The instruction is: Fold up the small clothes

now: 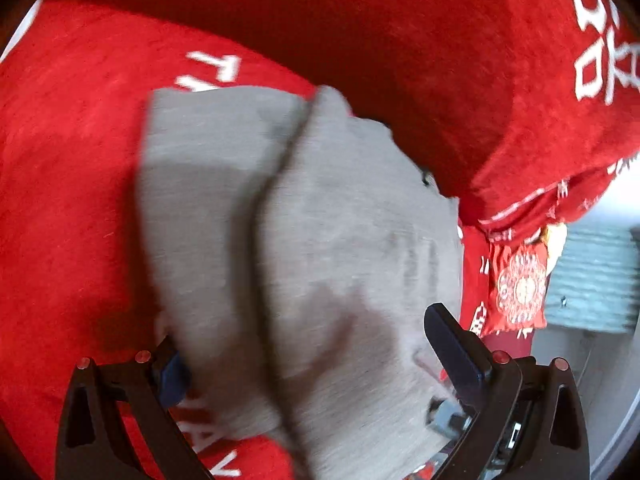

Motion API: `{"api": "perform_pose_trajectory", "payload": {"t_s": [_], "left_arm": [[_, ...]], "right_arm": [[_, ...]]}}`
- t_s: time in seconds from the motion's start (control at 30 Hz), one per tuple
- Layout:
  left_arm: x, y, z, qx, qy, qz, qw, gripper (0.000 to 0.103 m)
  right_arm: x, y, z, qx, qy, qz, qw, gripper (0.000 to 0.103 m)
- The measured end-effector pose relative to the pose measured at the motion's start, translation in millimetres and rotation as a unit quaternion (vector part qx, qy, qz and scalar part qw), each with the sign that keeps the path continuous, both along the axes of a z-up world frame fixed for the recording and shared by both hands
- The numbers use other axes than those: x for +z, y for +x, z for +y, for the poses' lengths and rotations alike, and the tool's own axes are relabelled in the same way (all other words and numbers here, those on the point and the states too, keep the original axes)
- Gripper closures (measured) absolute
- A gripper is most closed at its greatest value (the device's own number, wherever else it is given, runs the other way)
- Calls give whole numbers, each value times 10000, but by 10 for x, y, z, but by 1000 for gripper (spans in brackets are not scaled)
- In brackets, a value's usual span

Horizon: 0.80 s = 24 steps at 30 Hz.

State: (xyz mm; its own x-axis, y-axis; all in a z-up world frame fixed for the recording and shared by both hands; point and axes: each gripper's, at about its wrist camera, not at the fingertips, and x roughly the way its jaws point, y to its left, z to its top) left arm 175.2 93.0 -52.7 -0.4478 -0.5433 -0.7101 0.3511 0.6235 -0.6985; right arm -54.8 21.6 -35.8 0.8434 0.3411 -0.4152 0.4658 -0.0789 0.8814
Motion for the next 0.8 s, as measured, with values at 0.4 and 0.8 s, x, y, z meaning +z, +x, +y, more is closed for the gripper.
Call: {"api": "perform_pose_trajectory", "payload": {"t_s": [0.4,0.8], "left_arm": [[-41,-309,-391,-532,647,-688,9941,1],[40,-459,-541,-775,1548,-1815,9680,51]], "right_arm": [[21,-151,41,1709,-673,1440,9724,62],[-4,60,-1079,1550,-1639,1806,9573,84]]}}
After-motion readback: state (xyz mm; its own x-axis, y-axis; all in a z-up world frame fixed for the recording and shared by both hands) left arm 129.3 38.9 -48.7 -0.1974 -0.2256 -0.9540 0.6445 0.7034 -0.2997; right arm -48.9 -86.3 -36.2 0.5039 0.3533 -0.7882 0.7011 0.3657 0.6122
